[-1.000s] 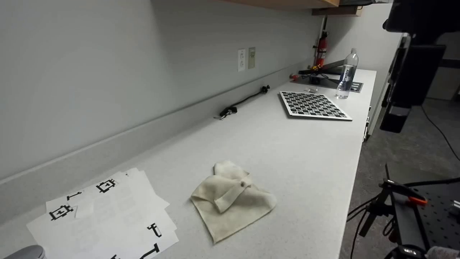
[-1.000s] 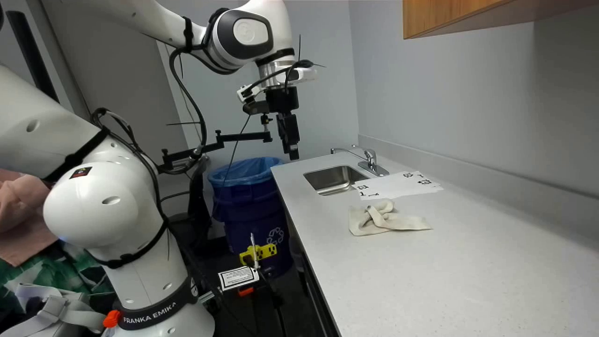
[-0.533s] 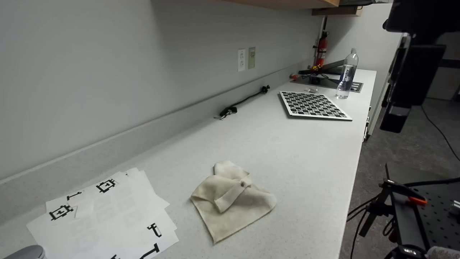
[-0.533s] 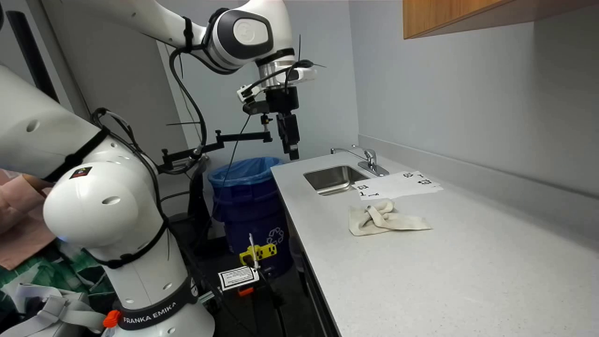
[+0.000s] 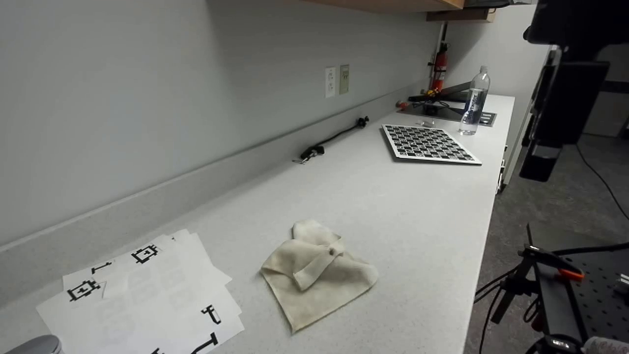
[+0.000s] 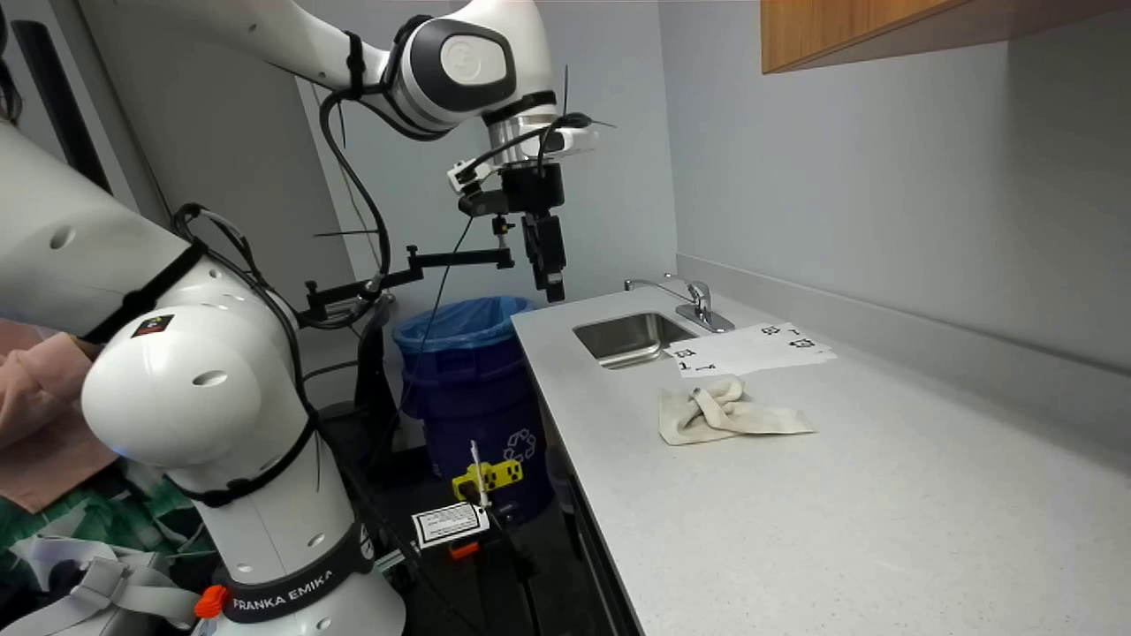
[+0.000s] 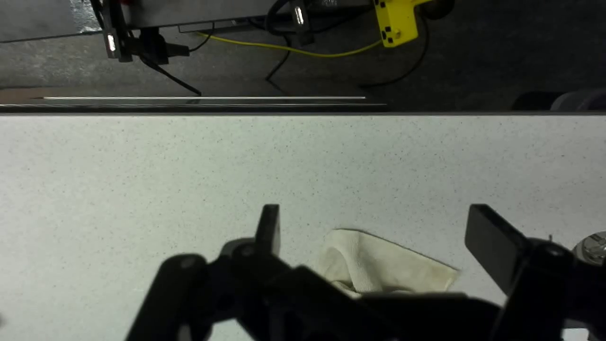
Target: Wipe the counter with the white cloth
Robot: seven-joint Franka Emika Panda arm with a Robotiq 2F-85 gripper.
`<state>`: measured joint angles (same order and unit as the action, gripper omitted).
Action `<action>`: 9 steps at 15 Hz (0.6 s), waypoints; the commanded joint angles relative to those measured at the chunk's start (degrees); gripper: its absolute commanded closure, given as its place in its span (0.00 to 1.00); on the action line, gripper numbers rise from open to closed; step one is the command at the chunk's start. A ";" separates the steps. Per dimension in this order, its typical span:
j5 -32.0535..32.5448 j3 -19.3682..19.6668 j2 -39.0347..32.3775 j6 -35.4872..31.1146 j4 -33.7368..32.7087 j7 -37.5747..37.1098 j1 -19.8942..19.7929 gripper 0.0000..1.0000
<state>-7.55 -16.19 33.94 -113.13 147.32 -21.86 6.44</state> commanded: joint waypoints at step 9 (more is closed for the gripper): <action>1.67 0.28 -5.52 -1.75 -1.99 0.19 0.31 0.00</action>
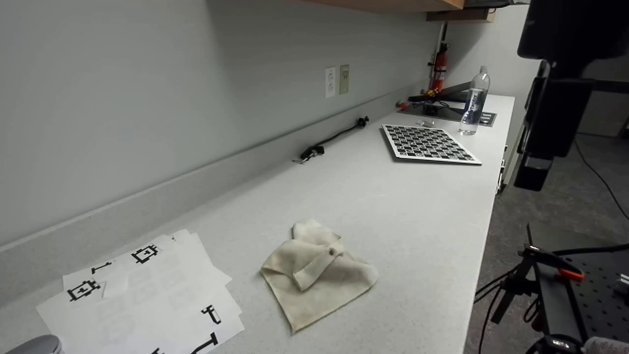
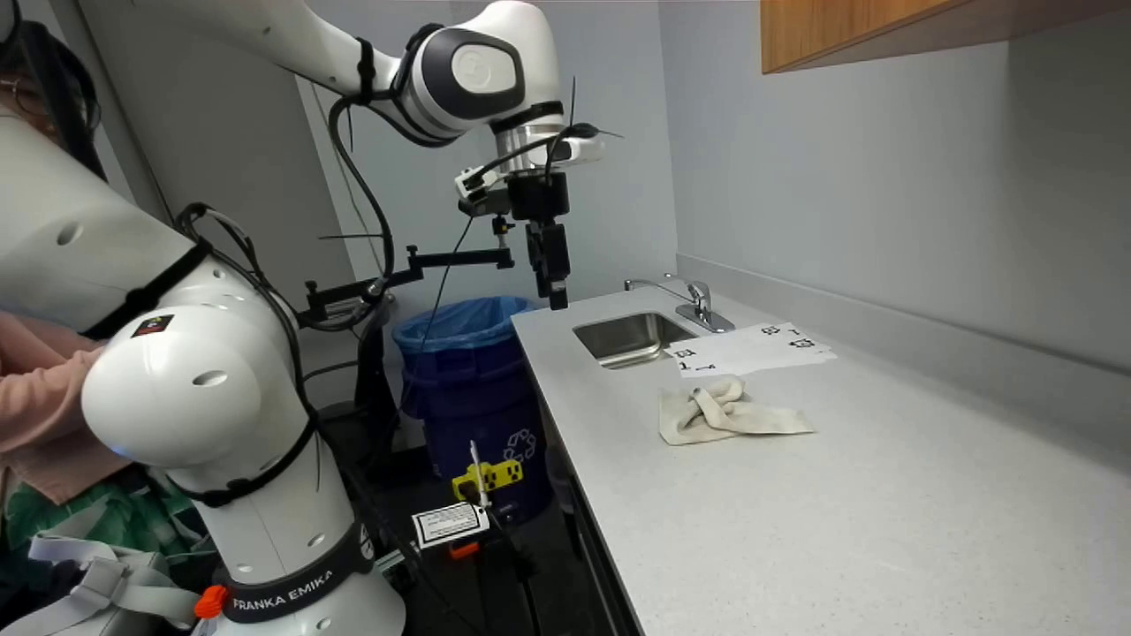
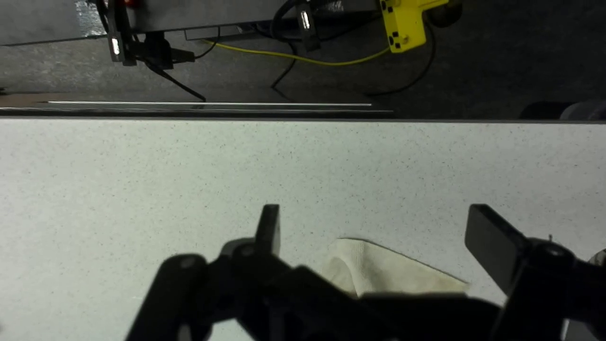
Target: Wipe the counter with the white cloth
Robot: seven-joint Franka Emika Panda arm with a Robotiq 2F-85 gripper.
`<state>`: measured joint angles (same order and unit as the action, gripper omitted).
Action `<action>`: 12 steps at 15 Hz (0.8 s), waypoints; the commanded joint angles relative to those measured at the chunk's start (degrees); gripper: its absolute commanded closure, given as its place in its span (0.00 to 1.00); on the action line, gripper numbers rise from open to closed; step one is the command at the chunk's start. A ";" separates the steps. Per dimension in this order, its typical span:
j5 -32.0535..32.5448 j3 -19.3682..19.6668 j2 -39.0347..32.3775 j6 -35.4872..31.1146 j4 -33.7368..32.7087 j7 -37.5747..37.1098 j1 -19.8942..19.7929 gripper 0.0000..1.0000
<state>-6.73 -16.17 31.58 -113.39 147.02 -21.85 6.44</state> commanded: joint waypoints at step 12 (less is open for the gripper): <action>8.13 0.67 -22.28 -13.32 -10.37 0.92 -0.19 0.00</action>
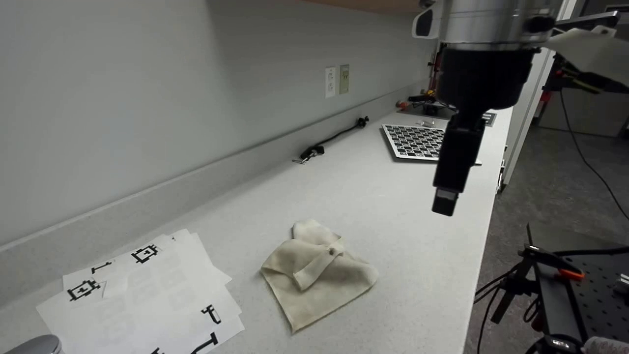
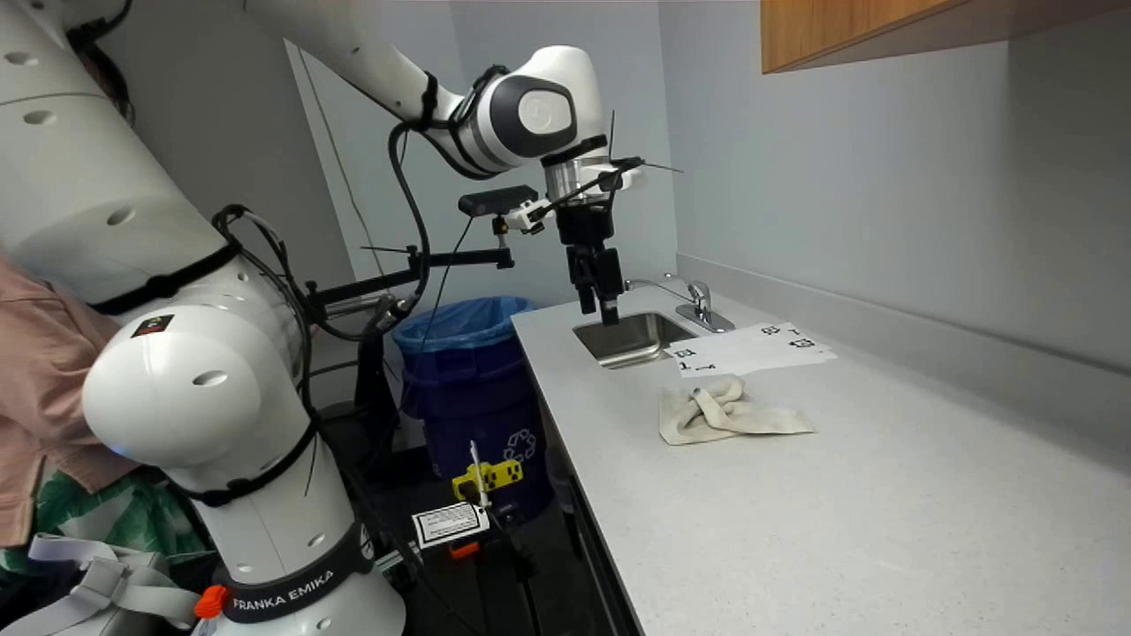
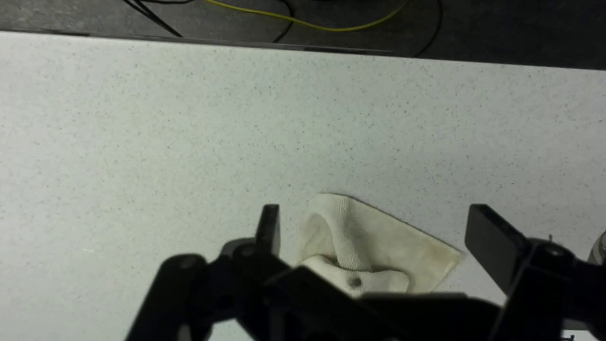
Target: Wipe the counter with the white cloth
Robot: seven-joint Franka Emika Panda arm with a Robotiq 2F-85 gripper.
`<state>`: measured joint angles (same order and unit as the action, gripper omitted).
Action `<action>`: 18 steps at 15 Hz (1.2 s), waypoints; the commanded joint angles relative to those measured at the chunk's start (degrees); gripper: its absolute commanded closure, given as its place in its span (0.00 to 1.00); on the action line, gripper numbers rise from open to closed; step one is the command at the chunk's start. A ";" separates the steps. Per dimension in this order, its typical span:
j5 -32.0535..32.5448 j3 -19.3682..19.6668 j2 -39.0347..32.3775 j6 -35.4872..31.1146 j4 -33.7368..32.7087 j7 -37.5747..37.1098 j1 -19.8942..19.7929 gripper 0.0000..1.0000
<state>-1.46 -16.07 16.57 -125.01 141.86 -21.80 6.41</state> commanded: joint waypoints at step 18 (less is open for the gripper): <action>10.40 6.86 -31.55 -5.94 -22.26 1.36 3.52 0.00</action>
<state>9.65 -11.14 -15.10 -130.96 119.63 -20.94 8.07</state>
